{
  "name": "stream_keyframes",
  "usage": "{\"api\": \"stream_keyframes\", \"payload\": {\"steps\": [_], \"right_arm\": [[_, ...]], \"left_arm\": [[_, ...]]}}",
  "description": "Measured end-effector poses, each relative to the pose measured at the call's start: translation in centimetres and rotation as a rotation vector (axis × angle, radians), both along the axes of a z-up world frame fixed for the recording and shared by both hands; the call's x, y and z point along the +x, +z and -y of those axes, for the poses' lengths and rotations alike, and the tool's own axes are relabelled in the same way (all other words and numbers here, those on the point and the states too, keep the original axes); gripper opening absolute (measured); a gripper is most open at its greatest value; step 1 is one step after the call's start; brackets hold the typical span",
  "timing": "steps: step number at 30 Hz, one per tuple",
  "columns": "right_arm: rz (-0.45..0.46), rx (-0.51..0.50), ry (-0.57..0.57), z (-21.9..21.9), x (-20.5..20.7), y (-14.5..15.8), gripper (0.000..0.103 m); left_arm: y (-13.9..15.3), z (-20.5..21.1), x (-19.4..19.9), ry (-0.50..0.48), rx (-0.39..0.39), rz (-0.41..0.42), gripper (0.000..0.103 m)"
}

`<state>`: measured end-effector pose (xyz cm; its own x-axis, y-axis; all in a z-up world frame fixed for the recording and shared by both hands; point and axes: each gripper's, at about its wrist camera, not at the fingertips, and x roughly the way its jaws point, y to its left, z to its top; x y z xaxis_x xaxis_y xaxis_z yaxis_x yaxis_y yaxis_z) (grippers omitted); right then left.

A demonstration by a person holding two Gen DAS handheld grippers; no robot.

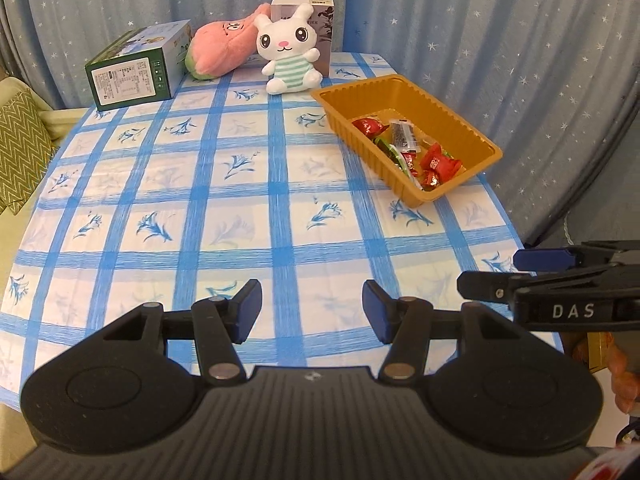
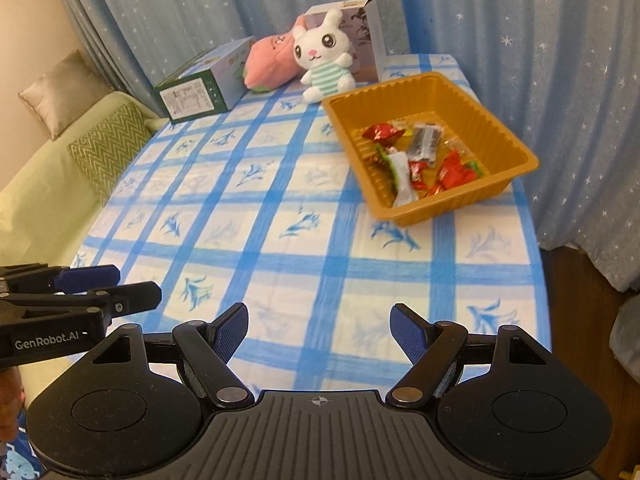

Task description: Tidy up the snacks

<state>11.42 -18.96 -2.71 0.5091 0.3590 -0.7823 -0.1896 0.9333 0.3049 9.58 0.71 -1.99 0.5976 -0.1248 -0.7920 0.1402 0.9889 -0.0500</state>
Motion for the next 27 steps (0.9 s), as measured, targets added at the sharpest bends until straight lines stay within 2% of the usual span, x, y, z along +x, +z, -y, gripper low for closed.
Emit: {"api": "stream_keyframes", "payload": {"steps": [11,27], "right_arm": [[0.006,-0.01,-0.027,-2.2,-1.1,0.4,0.078],[0.007,-0.026,-0.054,-2.1,-1.3,0.6,0.078]], "left_arm": [[0.2,-1.4,-0.7,-0.039,-0.009,0.008,0.053],[0.1,-1.1,-0.4,-0.073,-0.02,0.01,0.053]]}}
